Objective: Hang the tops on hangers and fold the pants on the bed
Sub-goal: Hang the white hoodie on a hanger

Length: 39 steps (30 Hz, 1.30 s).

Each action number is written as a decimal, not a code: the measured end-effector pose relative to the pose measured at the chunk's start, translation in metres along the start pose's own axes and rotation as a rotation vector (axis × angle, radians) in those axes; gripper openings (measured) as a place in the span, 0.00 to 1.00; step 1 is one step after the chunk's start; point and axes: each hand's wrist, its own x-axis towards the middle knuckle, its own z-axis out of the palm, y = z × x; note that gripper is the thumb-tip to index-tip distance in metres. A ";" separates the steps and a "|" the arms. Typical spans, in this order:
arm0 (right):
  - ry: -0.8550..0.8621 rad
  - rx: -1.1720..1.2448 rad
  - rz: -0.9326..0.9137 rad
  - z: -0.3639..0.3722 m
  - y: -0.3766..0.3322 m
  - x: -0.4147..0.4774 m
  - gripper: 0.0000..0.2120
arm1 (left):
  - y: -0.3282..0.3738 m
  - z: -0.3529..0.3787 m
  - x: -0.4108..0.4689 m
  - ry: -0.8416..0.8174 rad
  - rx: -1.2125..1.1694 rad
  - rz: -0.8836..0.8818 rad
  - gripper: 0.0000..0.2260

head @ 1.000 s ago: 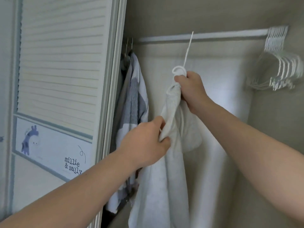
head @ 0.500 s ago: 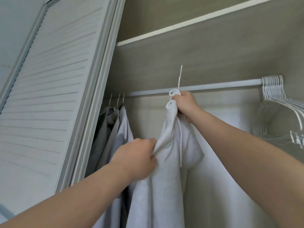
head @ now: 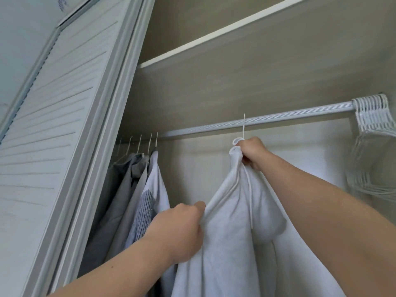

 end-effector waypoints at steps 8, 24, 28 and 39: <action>-0.048 0.039 0.012 0.000 0.014 -0.004 0.03 | 0.001 0.013 0.005 -0.021 -0.003 0.012 0.11; -0.175 -1.230 -0.233 0.020 -0.060 -0.111 0.27 | -0.007 0.025 -0.005 -0.004 -0.051 0.064 0.09; -0.344 -1.071 -0.175 0.034 -0.055 -0.111 0.15 | -0.017 0.023 -0.012 -0.048 -0.017 0.043 0.12; -0.476 -0.566 -0.133 0.084 -0.038 -0.100 0.10 | -0.059 0.020 -0.023 -0.049 0.014 -0.034 0.10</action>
